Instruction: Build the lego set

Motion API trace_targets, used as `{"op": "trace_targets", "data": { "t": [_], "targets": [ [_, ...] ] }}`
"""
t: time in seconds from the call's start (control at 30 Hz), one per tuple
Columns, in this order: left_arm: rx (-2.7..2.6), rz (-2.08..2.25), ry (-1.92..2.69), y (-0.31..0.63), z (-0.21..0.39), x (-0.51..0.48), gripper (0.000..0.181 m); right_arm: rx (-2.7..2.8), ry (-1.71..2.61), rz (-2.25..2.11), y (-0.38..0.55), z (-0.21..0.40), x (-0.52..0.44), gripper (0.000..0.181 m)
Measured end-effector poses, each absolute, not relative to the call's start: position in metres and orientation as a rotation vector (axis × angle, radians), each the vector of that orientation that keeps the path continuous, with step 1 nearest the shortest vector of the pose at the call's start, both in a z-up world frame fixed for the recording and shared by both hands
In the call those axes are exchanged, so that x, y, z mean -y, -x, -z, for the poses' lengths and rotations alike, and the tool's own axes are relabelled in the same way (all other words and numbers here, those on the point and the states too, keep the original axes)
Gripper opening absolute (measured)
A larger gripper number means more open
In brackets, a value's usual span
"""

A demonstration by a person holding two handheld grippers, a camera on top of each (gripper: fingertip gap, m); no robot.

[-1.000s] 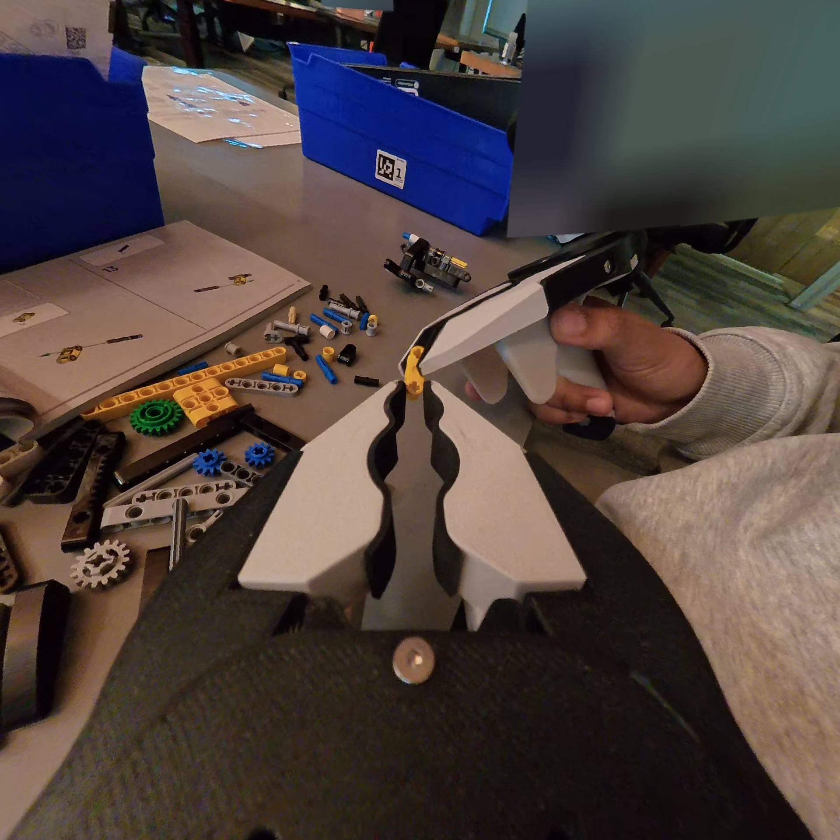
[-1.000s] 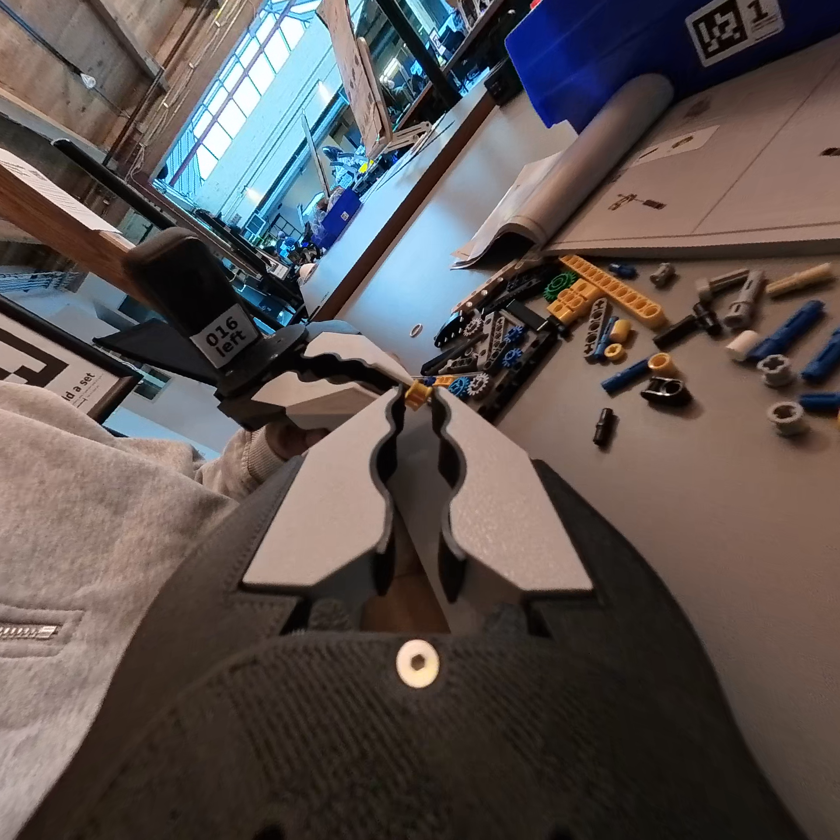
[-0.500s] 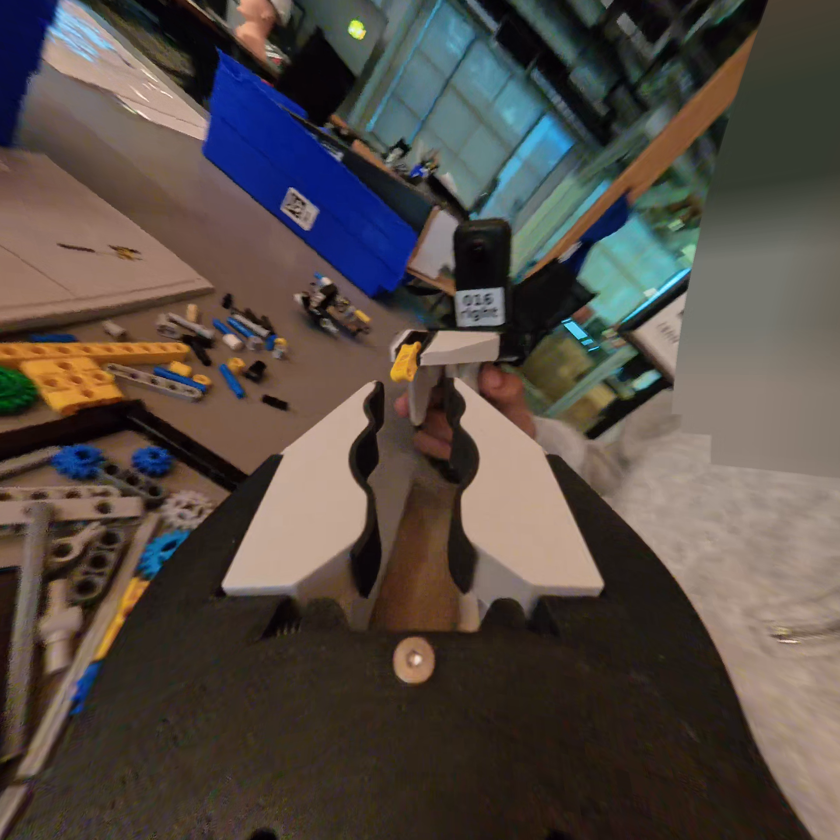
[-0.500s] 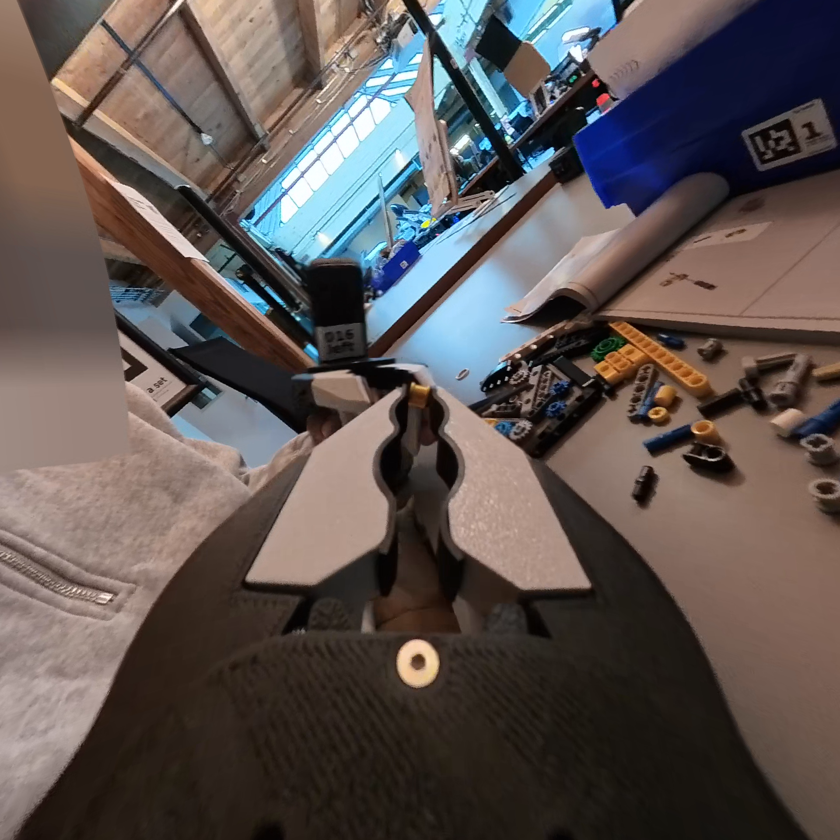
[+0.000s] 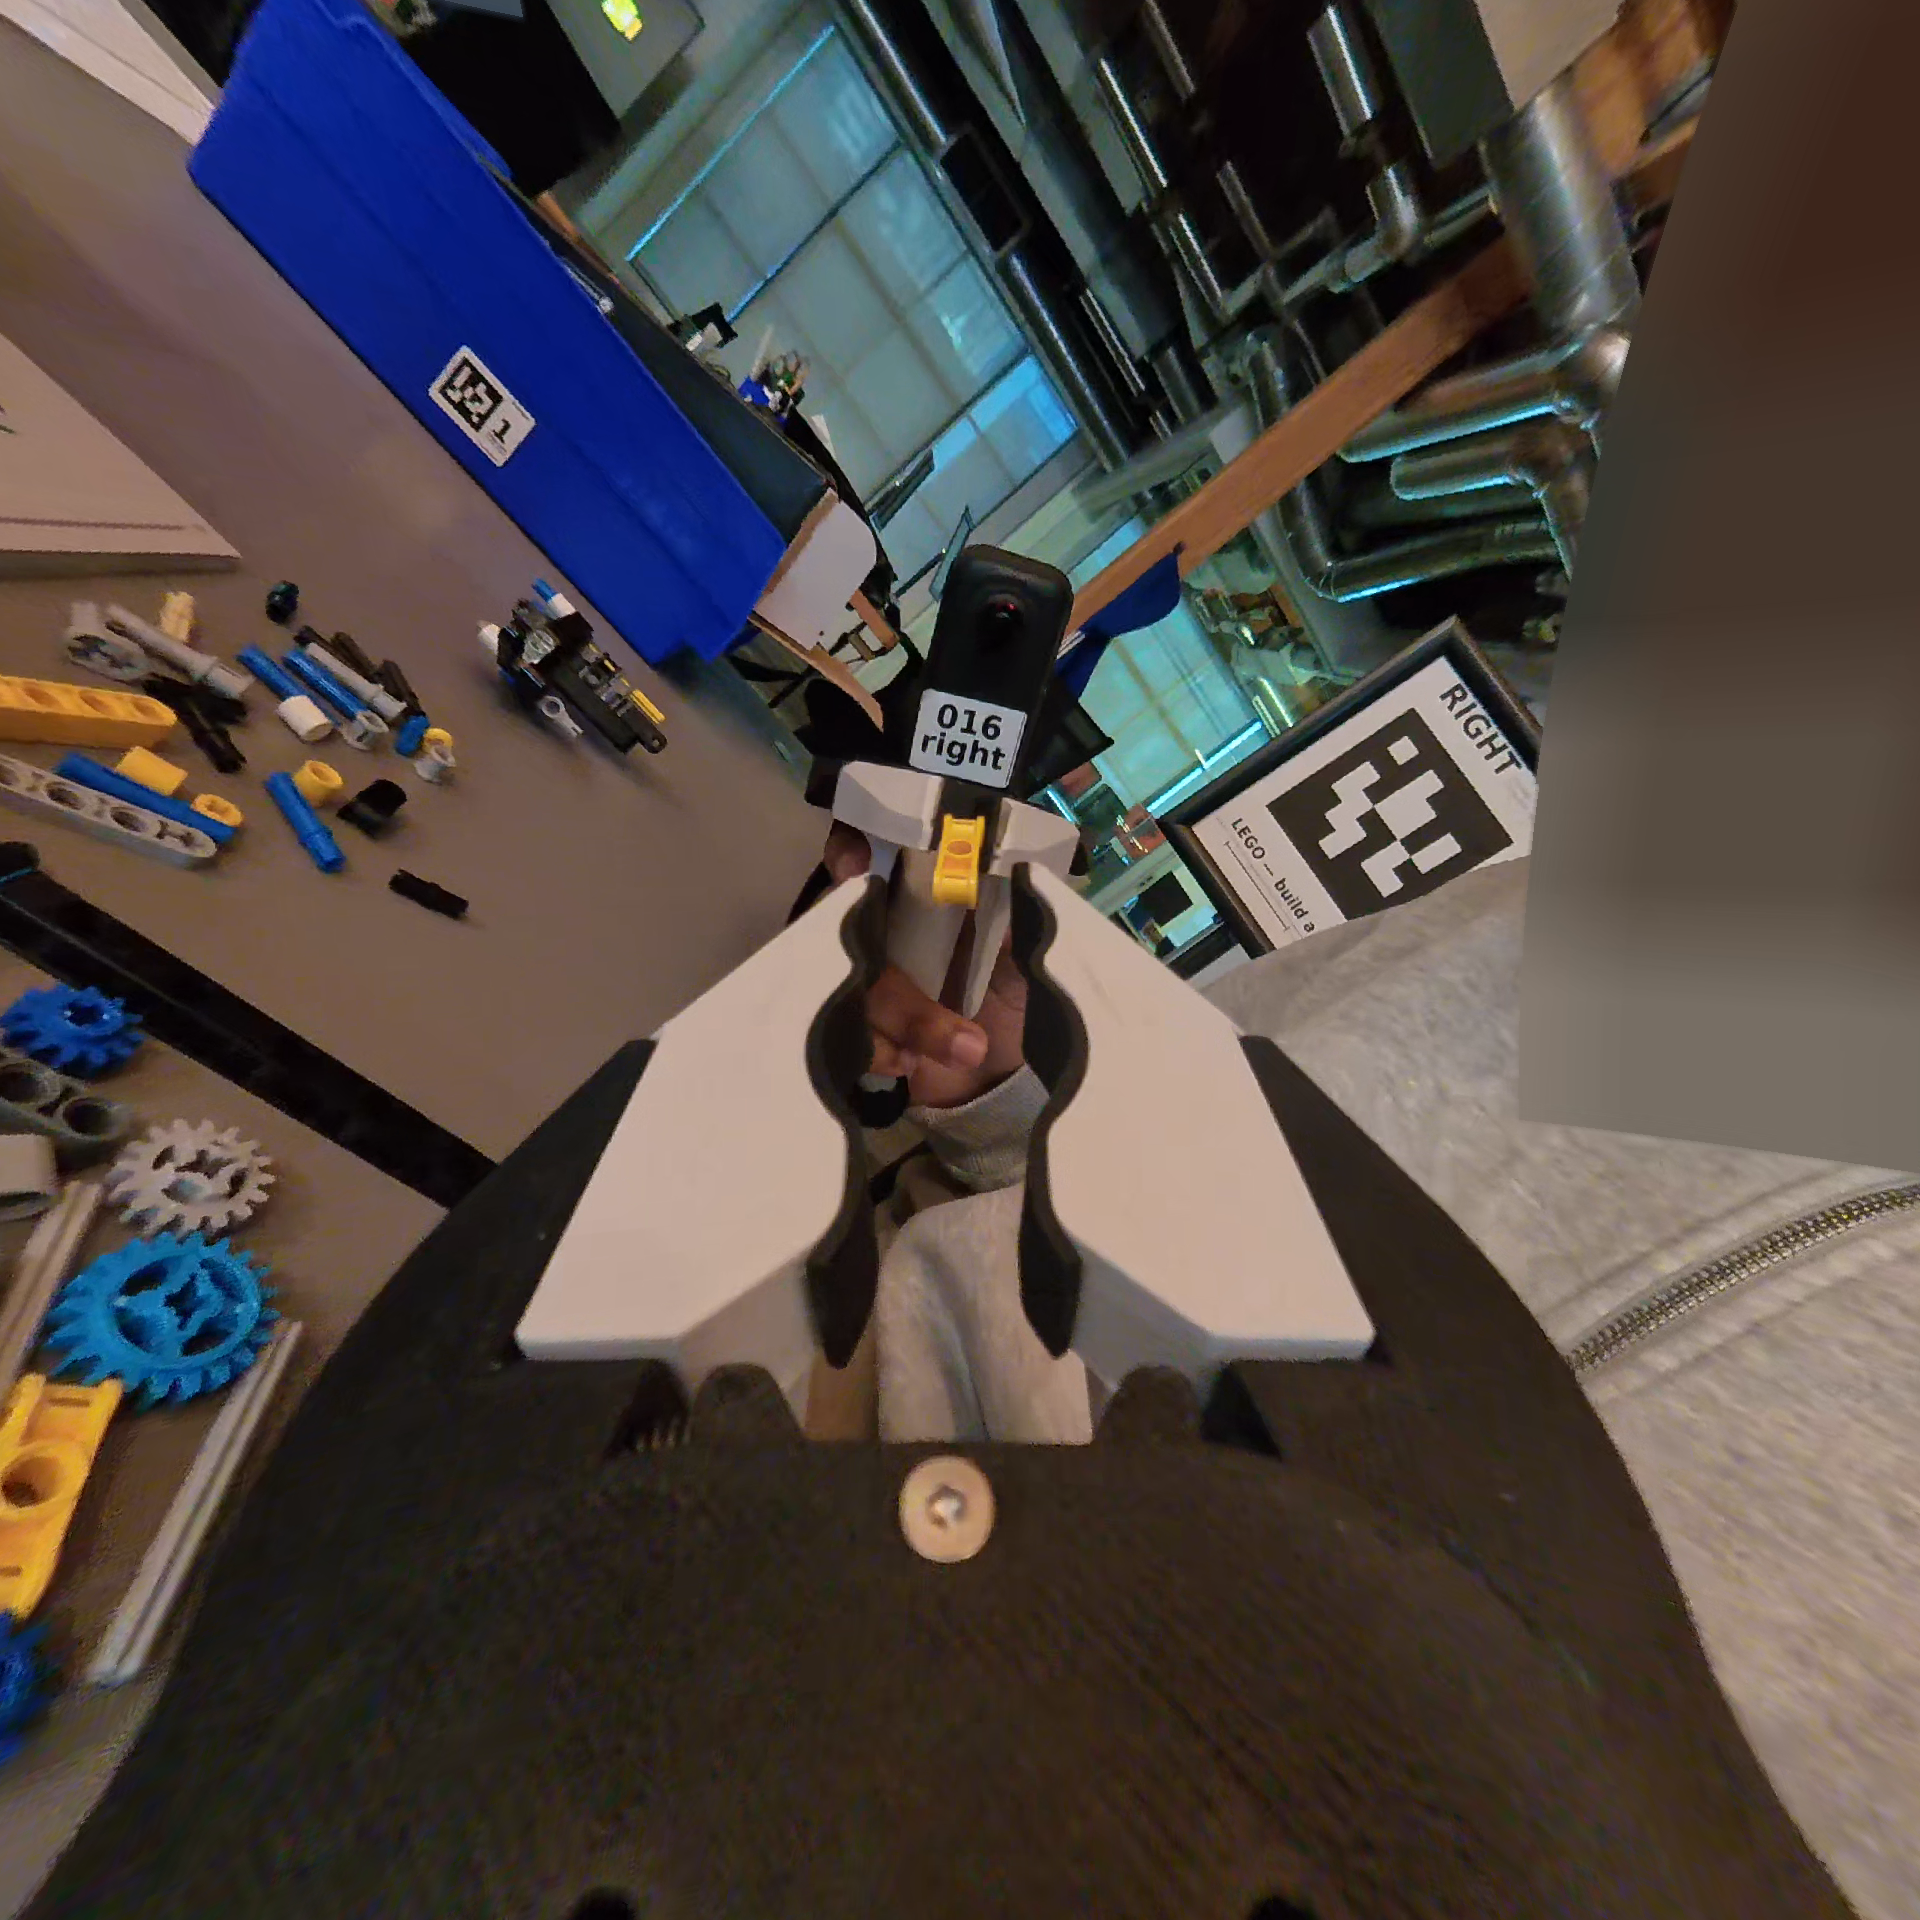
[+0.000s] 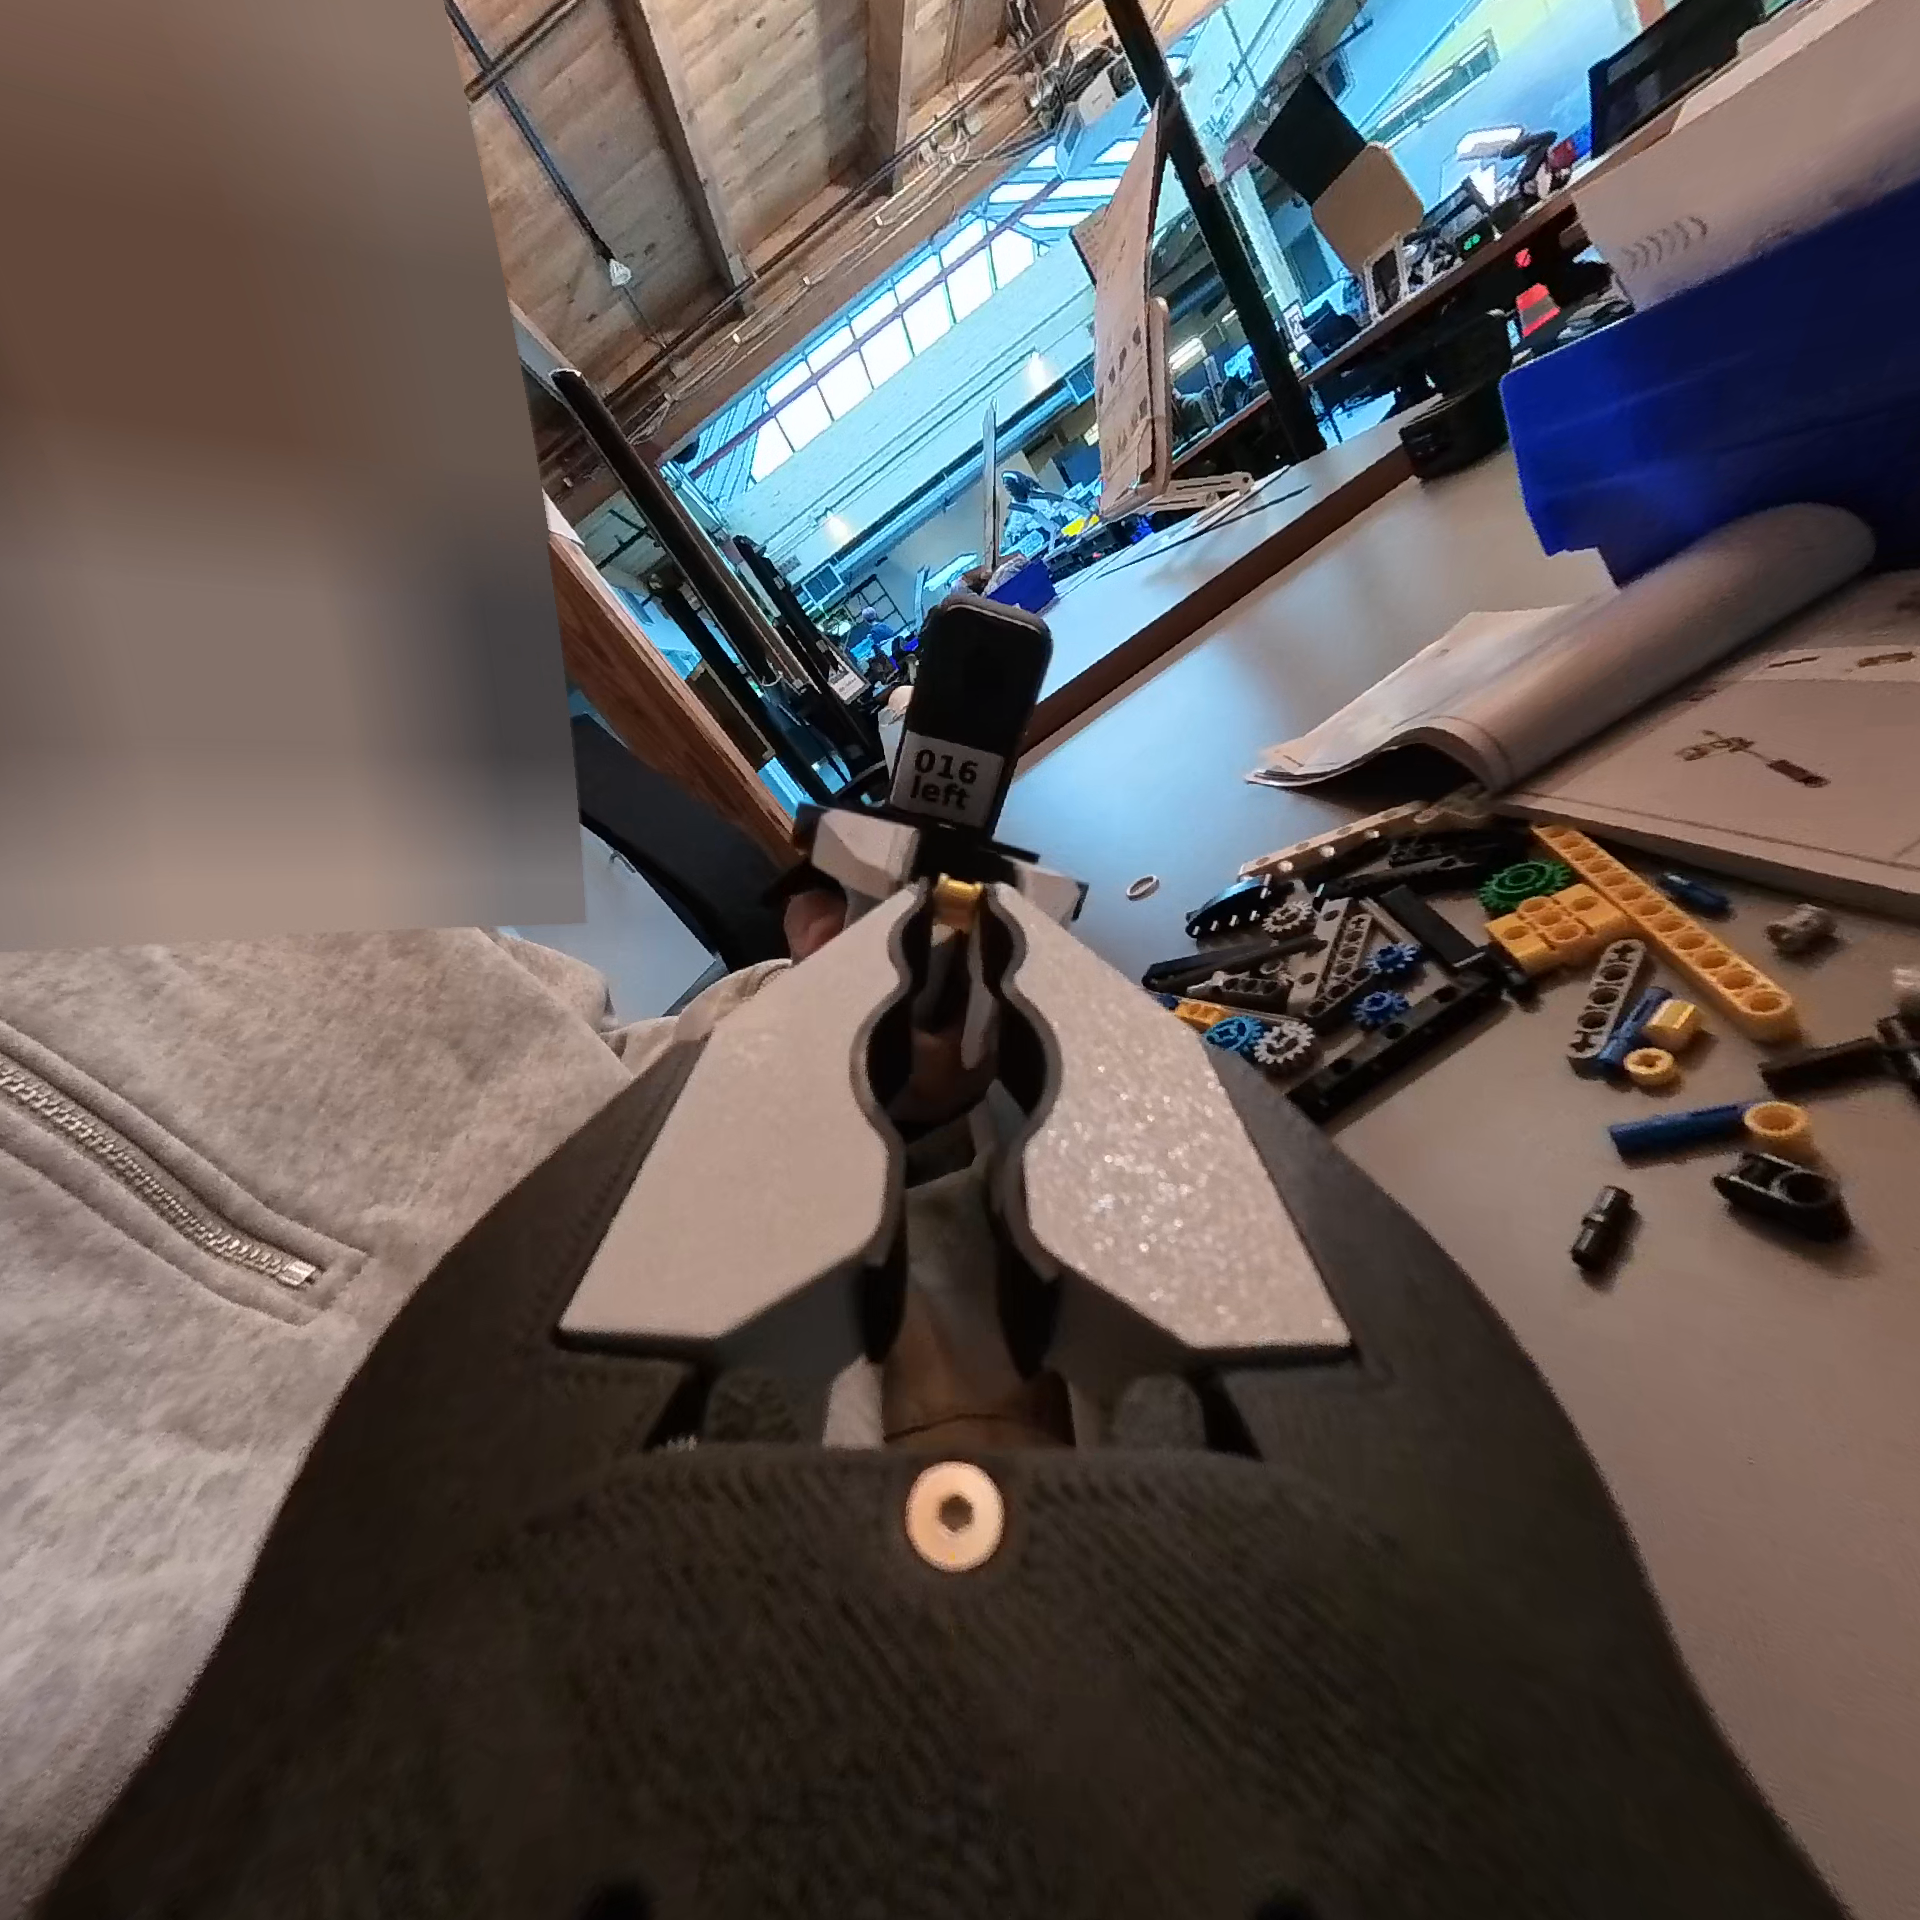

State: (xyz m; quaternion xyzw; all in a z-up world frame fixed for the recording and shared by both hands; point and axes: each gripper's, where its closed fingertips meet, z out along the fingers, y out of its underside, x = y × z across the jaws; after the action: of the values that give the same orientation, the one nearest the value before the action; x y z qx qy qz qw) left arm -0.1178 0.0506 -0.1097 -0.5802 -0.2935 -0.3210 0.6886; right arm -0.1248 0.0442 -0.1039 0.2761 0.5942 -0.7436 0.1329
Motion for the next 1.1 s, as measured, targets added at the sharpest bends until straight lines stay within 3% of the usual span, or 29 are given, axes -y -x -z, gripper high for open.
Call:
{"op": "trace_targets", "data": {
  "t": [0.03, 0.2, 0.6, 1.1],
  "targets": [
    [0.653, 0.719, 1.304, 0.1166, 0.11, -0.0515, 0.023, -1.725, -0.801, 2.154, 0.1247, 0.1043, -0.0439, 0.006],
    [0.645, 0.72, 1.312, 0.115, 0.1101, -0.0522, 0.008, -1.733, -0.799, 2.155, 0.1239, 0.1049, -0.0421, 0.006],
    [0.645, 0.67, 1.304, 0.1197, 0.1079, -0.0493, 0.007, -1.698, -0.85, 2.176, 0.131, 0.1048, -0.0488, 0.013],
    [0.651, 0.665, 1.327, 0.1199, 0.1121, -0.0504, 0.007, -1.703, -0.843, 2.161, 0.1298, 0.1059, -0.0477, 0.006]
  ]
}}
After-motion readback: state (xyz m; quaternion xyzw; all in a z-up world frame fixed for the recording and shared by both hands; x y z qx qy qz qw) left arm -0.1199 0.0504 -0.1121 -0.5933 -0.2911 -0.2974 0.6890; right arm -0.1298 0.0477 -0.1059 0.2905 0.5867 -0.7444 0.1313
